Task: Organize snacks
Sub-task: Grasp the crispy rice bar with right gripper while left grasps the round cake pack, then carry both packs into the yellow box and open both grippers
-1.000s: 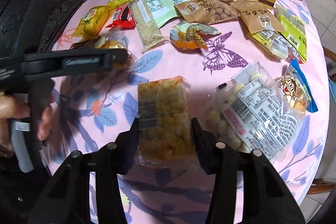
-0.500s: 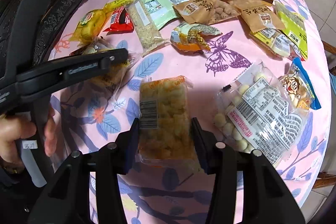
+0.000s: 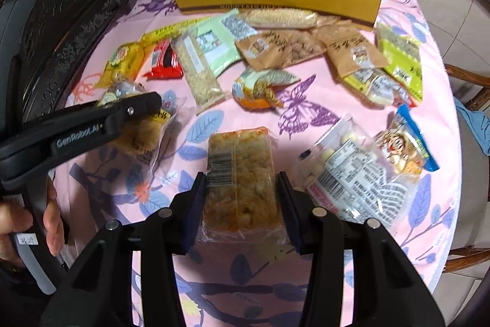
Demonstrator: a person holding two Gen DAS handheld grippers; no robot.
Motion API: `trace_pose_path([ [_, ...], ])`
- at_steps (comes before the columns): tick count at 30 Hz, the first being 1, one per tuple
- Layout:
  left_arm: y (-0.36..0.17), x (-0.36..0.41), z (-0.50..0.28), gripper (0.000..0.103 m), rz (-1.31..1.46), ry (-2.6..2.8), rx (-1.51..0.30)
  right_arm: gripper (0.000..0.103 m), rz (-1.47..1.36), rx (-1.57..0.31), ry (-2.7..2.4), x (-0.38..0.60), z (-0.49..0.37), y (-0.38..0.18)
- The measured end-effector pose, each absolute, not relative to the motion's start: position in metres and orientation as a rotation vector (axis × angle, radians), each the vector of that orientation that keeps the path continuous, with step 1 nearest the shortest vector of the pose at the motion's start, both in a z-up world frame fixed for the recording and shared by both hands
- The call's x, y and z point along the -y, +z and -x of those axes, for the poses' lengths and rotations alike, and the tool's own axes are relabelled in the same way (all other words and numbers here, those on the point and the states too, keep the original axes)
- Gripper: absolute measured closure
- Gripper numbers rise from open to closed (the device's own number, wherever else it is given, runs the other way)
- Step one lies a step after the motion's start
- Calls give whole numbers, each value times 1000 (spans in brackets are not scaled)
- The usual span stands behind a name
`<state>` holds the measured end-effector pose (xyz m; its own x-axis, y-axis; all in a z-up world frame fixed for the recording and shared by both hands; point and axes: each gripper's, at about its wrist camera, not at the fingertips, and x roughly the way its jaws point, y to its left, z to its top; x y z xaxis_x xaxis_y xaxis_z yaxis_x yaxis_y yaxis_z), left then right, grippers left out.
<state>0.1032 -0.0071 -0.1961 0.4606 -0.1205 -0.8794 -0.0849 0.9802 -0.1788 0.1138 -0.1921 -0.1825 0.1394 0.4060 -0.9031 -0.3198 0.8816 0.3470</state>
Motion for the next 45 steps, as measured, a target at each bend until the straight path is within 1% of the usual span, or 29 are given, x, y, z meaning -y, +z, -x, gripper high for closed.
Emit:
trace_pose_path([
  [9,-203,15,-97,69,170,-50,-1130,57,-89,-1356,487,193,-111,-187],
  [19,-182,16,-95,69,171,-63,-1092,57,-113,-1272,487,197,-117,-159],
  [25,-160,15,-103,69,181,-67,-1042,57,-117,-1212,481,202,-132,-137],
  [31,-118,14,-139,69,188,-67,-946,57,-118,-1121,466,204,-174,-107],
  [38,-66,10,-205,69,176,-46,-838,57,-129,-992,436,206,-237,-63],
  [45,-49,14,-249,69,156,-57,-816,57,-118,-954,431,203,-280,-50],
])
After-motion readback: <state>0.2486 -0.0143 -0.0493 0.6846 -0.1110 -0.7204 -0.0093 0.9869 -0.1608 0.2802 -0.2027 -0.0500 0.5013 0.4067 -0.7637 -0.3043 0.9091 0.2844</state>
